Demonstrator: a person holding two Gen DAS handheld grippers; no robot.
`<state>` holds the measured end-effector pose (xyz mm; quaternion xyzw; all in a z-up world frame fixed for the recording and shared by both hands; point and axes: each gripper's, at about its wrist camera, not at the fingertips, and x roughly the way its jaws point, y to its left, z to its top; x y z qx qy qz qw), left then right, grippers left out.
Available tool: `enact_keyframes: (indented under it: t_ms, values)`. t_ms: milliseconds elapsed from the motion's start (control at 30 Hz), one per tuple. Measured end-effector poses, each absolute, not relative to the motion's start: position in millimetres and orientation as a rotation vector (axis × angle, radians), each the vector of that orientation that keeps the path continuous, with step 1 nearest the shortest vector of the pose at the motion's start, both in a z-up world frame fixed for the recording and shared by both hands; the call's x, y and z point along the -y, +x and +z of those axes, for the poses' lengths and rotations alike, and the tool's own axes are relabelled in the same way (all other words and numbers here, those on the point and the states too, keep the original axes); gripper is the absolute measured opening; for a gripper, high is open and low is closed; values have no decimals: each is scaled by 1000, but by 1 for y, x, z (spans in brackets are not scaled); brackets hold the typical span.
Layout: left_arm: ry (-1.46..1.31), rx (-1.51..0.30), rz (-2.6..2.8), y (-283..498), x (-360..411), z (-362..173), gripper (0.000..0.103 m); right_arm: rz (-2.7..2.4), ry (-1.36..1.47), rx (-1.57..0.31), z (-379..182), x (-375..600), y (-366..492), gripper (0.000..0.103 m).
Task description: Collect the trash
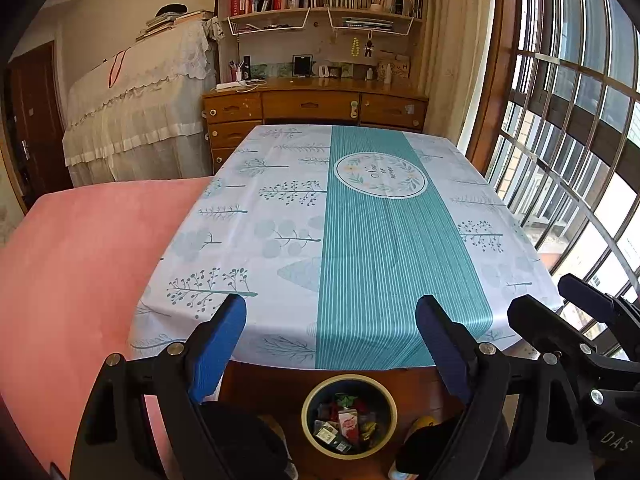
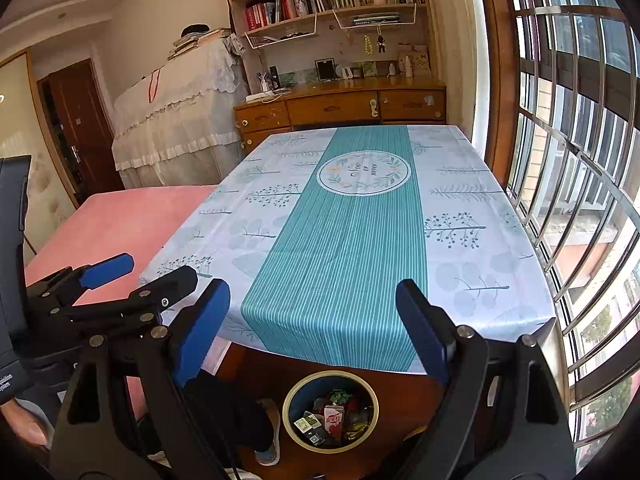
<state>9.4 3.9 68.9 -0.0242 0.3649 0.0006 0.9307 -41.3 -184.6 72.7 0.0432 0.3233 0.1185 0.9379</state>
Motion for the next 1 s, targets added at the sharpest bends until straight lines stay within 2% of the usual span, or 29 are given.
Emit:
enact_keyframes:
  t_ms: [1000]
  values:
    - [-45,-748,41,13,-8,64,88,246,104,-640,71,184,-34,83]
